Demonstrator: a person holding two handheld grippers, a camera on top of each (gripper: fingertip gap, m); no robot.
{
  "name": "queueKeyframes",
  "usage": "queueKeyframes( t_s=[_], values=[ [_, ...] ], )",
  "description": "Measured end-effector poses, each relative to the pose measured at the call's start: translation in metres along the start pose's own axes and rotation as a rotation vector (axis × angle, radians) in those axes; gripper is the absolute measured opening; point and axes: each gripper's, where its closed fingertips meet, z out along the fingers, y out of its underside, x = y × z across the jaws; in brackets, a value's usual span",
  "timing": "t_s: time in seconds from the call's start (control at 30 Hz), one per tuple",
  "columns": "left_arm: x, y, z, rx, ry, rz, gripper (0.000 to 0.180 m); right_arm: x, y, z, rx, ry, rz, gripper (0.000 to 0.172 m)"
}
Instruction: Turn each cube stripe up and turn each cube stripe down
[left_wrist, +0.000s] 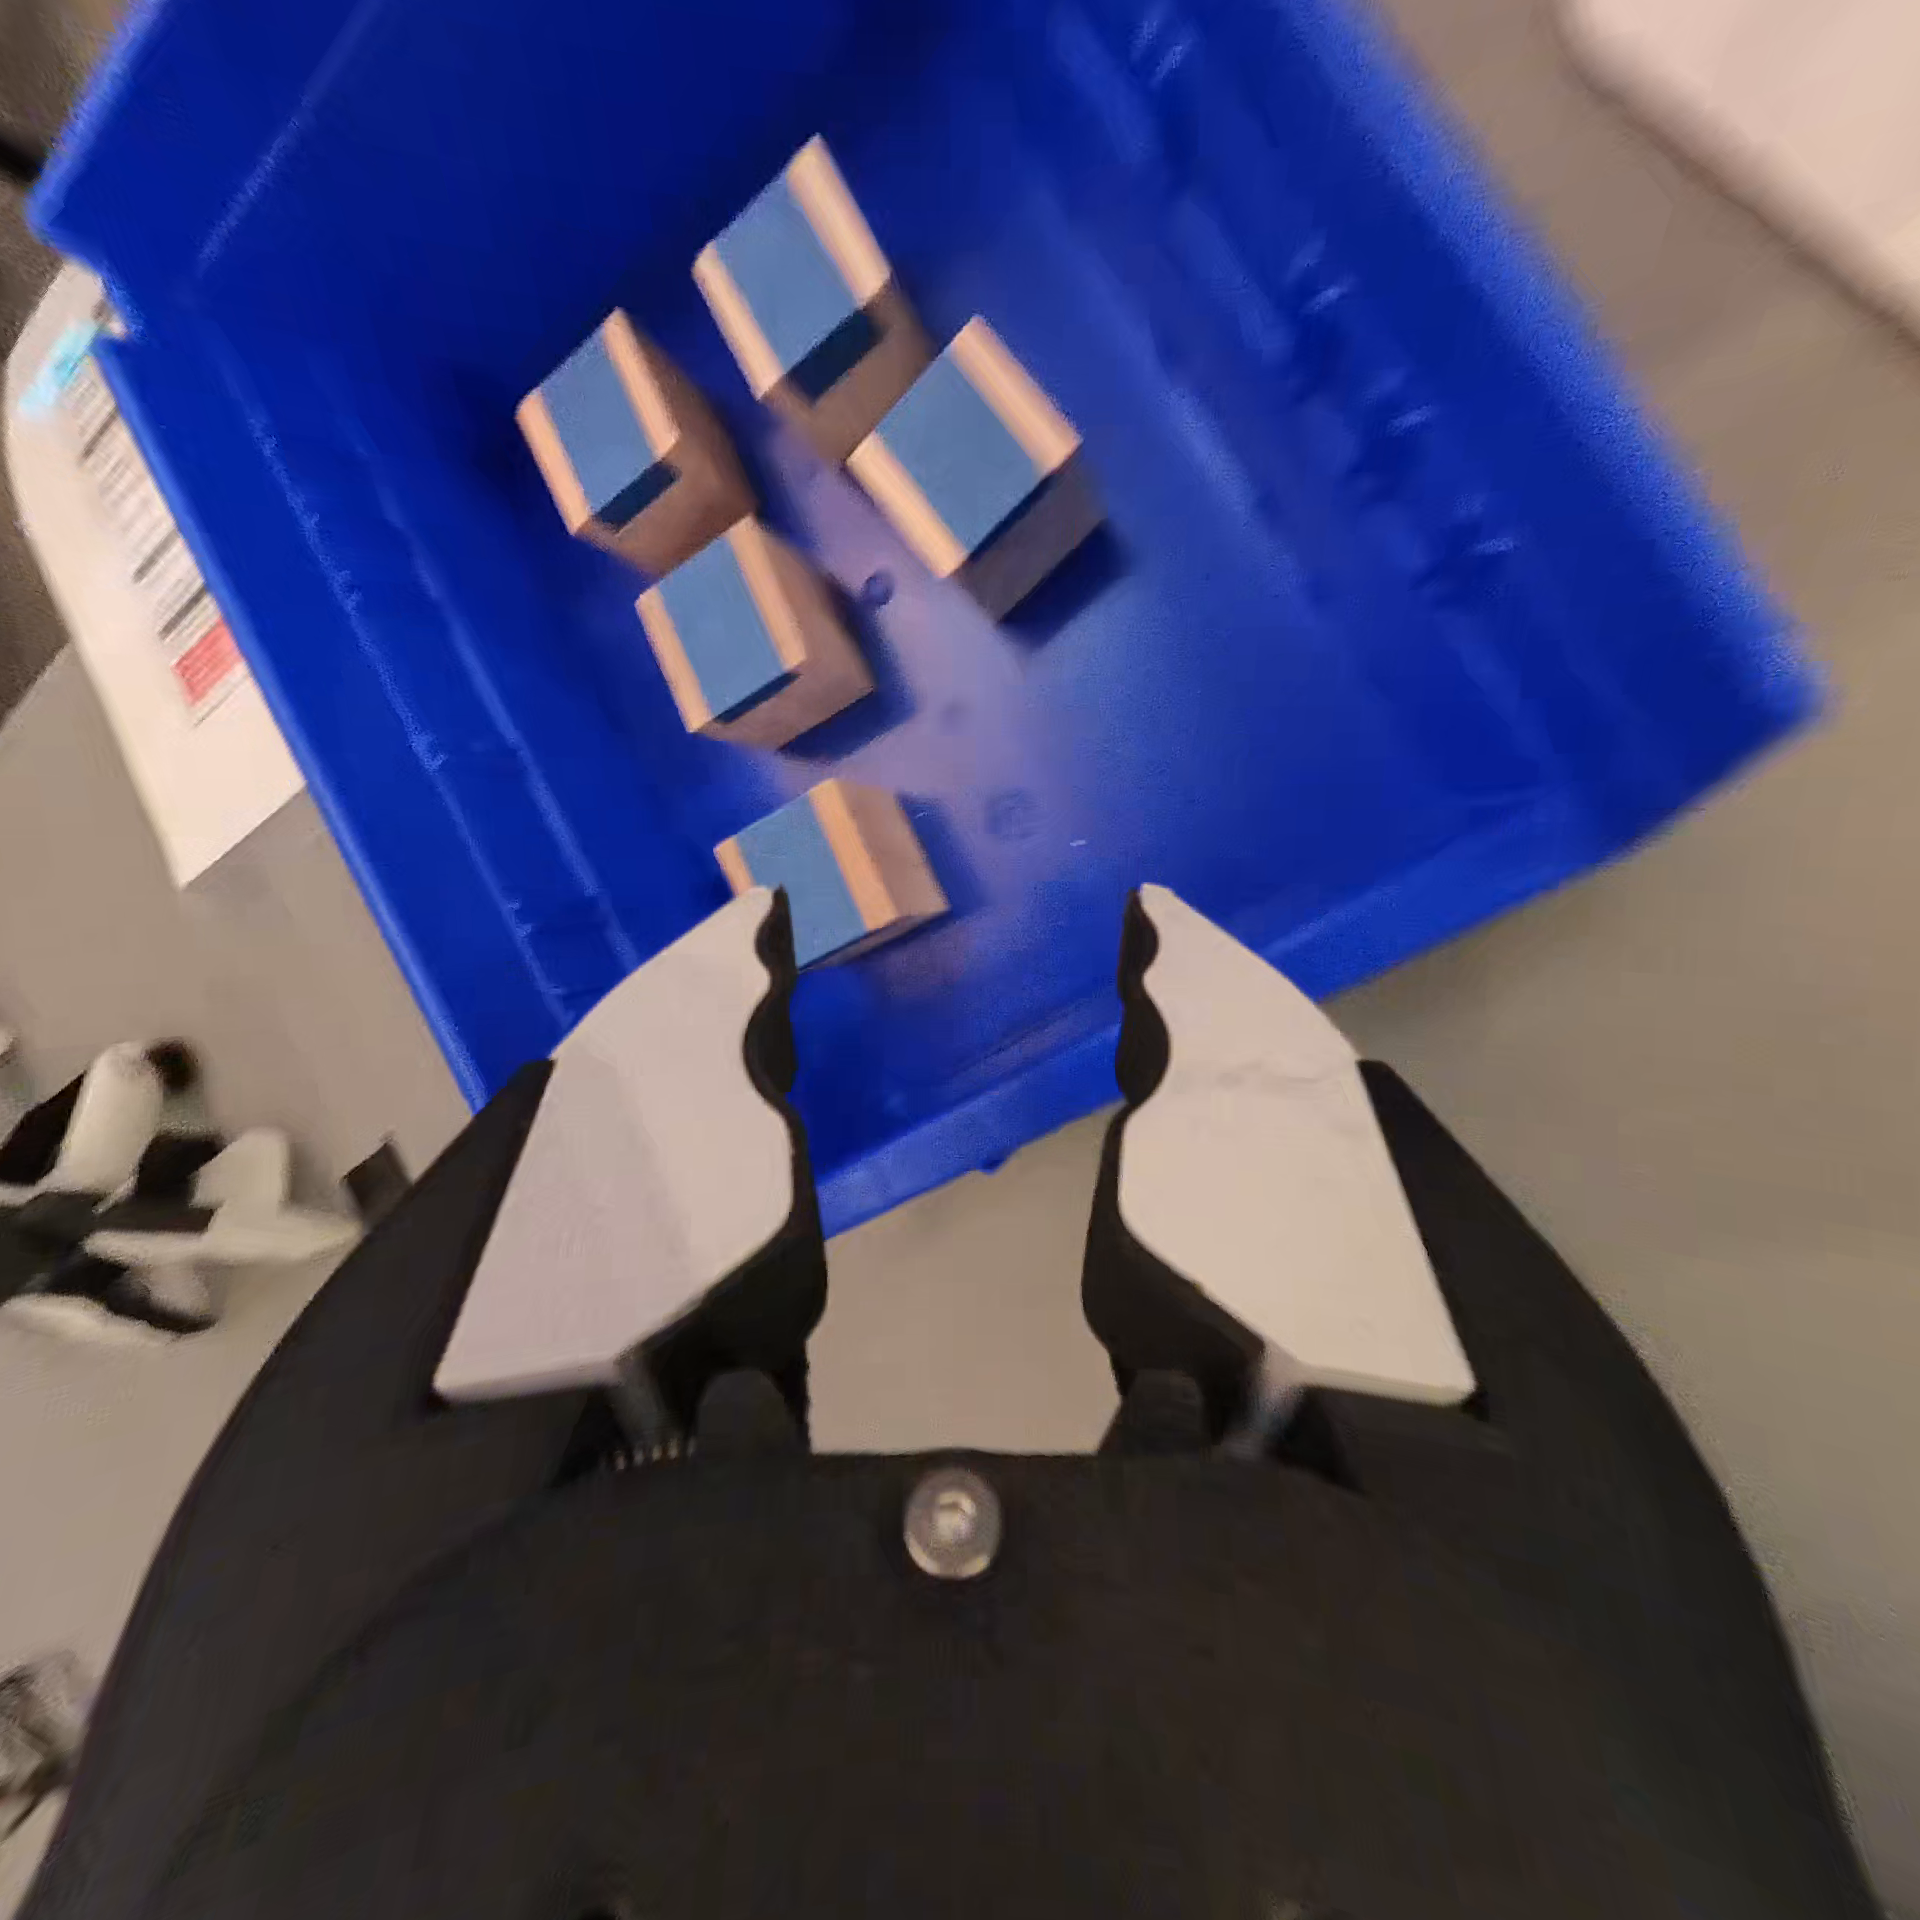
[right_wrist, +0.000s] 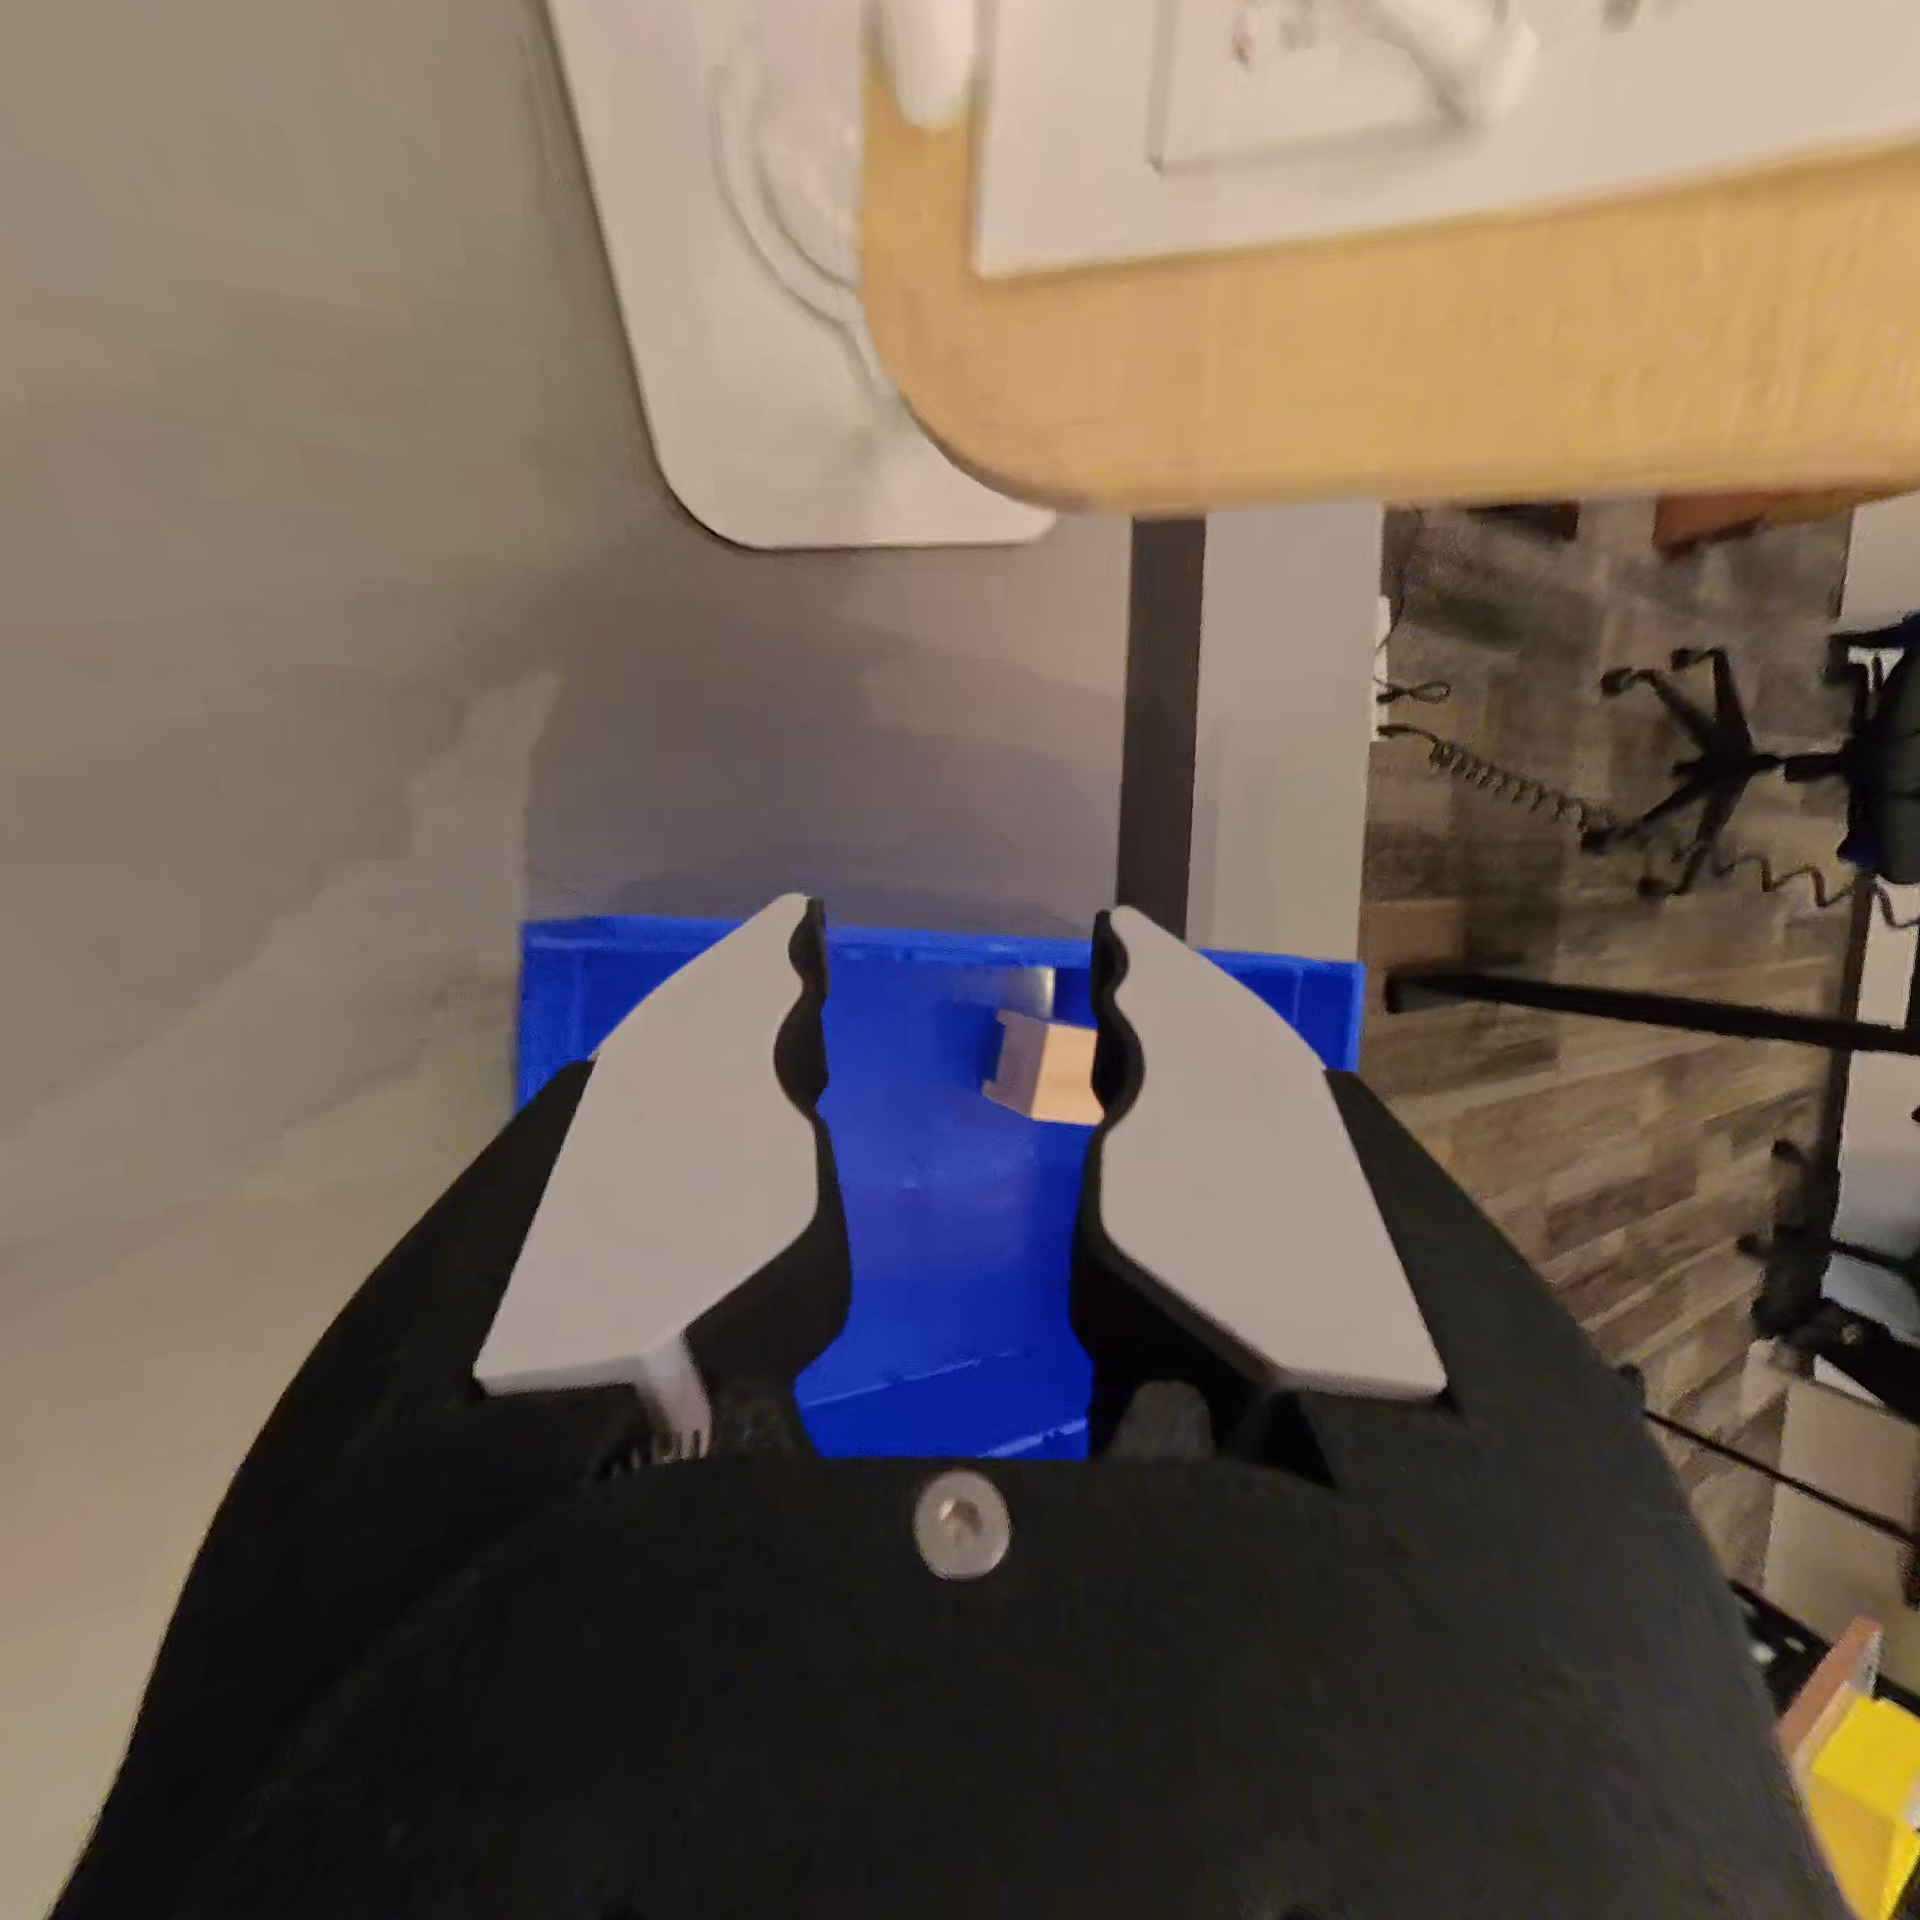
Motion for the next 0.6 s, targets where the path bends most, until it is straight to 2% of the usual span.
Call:
queueKeyframes(
  t_s=[0.03,0.13,0.2,0.27,0.37,0.4,0.5,0.6],
  values=[
    [-0.006,0.003,0.010,-0.042,-0.035,-0.005,0.062,-0.008,-0.007,-0.001,0.011,-0.007,-0.013,0.049],
    [-0.022,0.014,0.040,-0.160,-0.086,-0.068,0.068,-0.028,-0.026,0.000,0.041,-0.026,-0.050,0.048],
    [-0.028,0.022,0.054,-0.223,-0.088,-0.121,0.066,-0.035,-0.034,0.003,0.053,-0.034,-0.069,0.049],
    [-0.035,0.024,0.062,-0.239,-0.091,-0.180,0.066,-0.041,-0.042,0.004,0.082,-0.052,-0.081,0.048],
    [-0.032,0.033,0.077,-0.294,-0.041,-0.226,0.060,-0.042,-0.049,0.004,0.100,-0.046,-0.099,0.048],
    [-0.036,0.034,0.078,-0.302,-0.061,-0.209,0.051,-0.042,-0.052,0.004,0.112,-0.050,-0.093,0.048],
    [-0.037,0.029,0.077,-0.230,-0.037,-0.239,0.049,-0.045,-0.073,0.001,0.189,-0.075,-0.042,0.046],
    [-0.029,-0.003,0.043,0.047,0.022,-0.295,0.049,-0.049,-0.120,-0.007,0.345,-0.104,0.082,0.044]
  ],
)
